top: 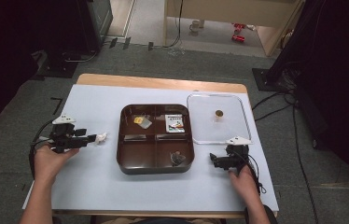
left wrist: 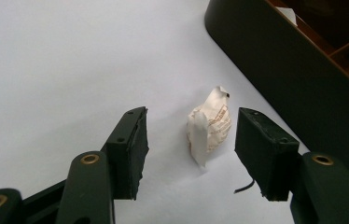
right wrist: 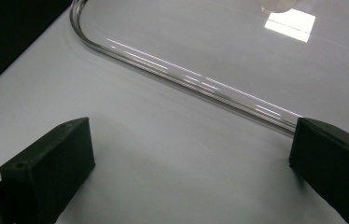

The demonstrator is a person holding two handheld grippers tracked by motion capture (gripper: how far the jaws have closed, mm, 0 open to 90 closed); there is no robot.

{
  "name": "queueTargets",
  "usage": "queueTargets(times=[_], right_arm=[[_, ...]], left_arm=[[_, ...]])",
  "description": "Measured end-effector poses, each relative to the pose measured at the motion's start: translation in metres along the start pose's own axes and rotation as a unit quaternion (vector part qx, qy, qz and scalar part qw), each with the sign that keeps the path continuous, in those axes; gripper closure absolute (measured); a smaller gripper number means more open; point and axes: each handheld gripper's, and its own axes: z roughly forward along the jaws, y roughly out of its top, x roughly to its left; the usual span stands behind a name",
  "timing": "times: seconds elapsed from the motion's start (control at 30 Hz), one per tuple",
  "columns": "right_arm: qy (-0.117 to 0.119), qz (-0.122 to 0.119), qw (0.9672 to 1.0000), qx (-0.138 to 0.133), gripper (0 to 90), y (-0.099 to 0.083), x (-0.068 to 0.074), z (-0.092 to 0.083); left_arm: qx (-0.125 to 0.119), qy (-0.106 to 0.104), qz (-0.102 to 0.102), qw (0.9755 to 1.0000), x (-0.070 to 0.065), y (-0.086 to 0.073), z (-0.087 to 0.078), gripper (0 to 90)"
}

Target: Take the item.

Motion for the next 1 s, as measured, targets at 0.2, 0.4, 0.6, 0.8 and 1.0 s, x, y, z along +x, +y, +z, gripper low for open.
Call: queueTargets(times=[0.2,0.4,0.6,0.8,1.0], right_arm=[[0.000,0.000,1.0000,0.000,0.0,0.000,0.000,0.000],[0.000,0.000,1.0000,0.000,0.0,0.000,0.000,0.000],[0.000,0.000,1.0000,-0.001,0.0,0.000,0.000,0.000],[0.000,0.000,1.0000,-0.001,0.0,0.000,0.000,0.000],[0.000,0.000,1.0000,-0.001,0.0,0.000,0.000,0.000]], left_arm=[[-0.002,0.005,-0.004,1.0000,0.005,-0.004,-0.004,41.2],[-0.005,0.012,-0.008,0.9999,0.011,-0.009,-0.009,39.6],[-0.001,0.023,-0.012,0.9997,0.017,-0.016,-0.010,38.5],[0.013,0.036,-0.015,0.9992,0.024,-0.022,-0.008,37.5],[0.033,0.052,-0.015,0.9980,0.031,-0.027,-0.003,37.1]])
